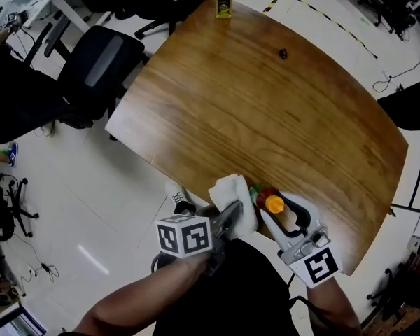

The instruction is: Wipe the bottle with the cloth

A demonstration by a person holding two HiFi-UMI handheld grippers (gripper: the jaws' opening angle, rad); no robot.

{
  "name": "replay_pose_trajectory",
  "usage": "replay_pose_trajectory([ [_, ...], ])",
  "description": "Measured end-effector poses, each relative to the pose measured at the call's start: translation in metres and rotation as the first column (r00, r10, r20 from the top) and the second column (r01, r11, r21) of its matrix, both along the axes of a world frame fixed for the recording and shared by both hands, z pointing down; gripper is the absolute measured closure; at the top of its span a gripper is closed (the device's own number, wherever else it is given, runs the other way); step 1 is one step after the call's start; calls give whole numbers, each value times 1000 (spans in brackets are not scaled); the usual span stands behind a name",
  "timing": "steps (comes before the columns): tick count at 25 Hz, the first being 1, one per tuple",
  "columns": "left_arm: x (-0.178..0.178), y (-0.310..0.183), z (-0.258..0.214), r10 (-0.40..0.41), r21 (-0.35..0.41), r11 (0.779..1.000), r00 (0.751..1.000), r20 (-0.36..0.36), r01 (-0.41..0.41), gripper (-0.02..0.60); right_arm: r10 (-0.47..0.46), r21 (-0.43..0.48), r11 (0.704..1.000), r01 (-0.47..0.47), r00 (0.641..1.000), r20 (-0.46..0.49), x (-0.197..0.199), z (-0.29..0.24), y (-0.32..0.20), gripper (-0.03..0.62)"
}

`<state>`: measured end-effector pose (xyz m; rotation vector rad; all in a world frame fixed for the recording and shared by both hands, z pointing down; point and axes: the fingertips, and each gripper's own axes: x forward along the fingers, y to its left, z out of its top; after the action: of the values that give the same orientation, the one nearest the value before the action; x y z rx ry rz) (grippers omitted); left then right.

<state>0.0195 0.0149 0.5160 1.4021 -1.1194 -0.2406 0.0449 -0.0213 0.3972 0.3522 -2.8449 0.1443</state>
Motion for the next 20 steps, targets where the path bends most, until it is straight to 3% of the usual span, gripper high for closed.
replay_pose_trajectory([
  [3, -19, -1, -24, 112, 86, 989, 991, 67, -118, 483, -13, -10, 1000, 13, 999, 29, -2, -2, 2, 461],
  [5, -27, -9, -40, 202, 140, 967, 976, 80, -211, 483, -16, -12, 1000, 17, 999, 35, -1, -2, 1, 461],
  [7, -35, -25, -54, 293, 195, 932, 953, 82, -304, 483, -23, -11, 1000, 23, 999, 33, 0, -2, 1, 461],
  [9, -41, -46, -62, 403, 230, 882, 911, 87, -412, 483, -41, -6, 999, 41, 999, 19, 0, 2, 3, 461],
  [13, -35, -82, -63, 626, 243, 745, 777, 68, -622, 483, -108, -5, 994, 108, 994, -3, -2, 6, 10, 461],
  [18, -10, -108, -70, 803, 285, 580, 594, -45, -763, 483, -148, -8, 989, 148, 989, -20, -3, 5, 9, 461],
  [20, -3, -110, -74, 862, 303, 499, 502, -73, -812, 483, -141, -9, 990, 141, 990, -20, -3, 5, 10, 461],
])
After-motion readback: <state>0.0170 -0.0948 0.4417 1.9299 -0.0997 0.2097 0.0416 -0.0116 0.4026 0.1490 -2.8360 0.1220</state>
